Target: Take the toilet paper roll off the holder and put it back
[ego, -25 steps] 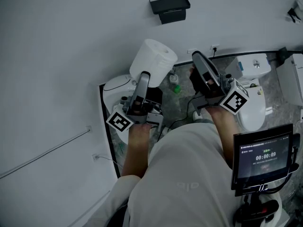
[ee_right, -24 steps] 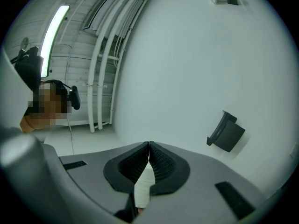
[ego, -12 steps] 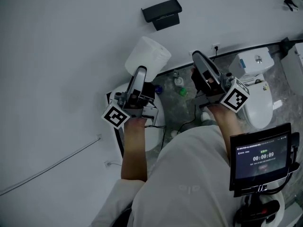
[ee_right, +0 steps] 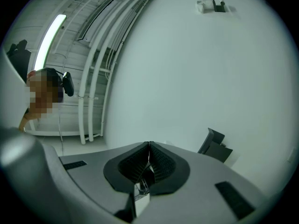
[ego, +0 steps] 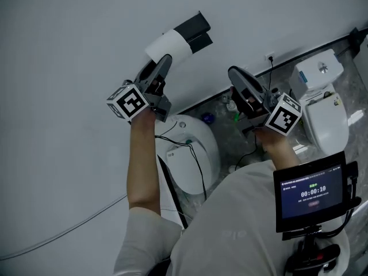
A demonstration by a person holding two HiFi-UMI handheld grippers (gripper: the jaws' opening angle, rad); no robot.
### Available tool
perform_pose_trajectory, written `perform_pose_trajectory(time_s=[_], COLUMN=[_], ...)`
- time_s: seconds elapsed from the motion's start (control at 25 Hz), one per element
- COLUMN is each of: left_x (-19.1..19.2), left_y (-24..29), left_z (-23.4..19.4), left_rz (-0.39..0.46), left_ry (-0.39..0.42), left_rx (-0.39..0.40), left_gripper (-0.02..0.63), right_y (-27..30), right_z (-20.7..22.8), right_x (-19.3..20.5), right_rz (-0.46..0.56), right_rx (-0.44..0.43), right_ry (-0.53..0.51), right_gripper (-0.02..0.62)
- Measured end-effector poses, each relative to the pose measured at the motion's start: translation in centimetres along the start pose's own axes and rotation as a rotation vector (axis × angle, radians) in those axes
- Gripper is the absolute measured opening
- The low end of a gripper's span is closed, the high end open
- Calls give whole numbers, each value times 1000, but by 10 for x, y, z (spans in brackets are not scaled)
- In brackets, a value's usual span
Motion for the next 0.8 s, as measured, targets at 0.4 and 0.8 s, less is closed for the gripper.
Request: perform_pose_trajectory(time_s=[0.4,0.8], left_x=[-52,-55], left_y=[69,83], left_z=[-41,-31], left_rz=[-328,-592], left_ry=[468,874], left_rx=[-232,-221], left_gripper=[170,172], right_y=[-14,-16], right_z=[-2,2], right_x=[5,-1], right_rz=[29,58], right_rx=[59,81], right_ry=[2,-10], right_gripper=[11,10])
Point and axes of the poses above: the fingertips, and each gripper's own axes: y forward along the fingers, z to its right, x out of its underside, the point moved 8 cm from there along -y, backward along the fingers, and after that the axes turned 14 degrees about -x, right-handed, at the moved point
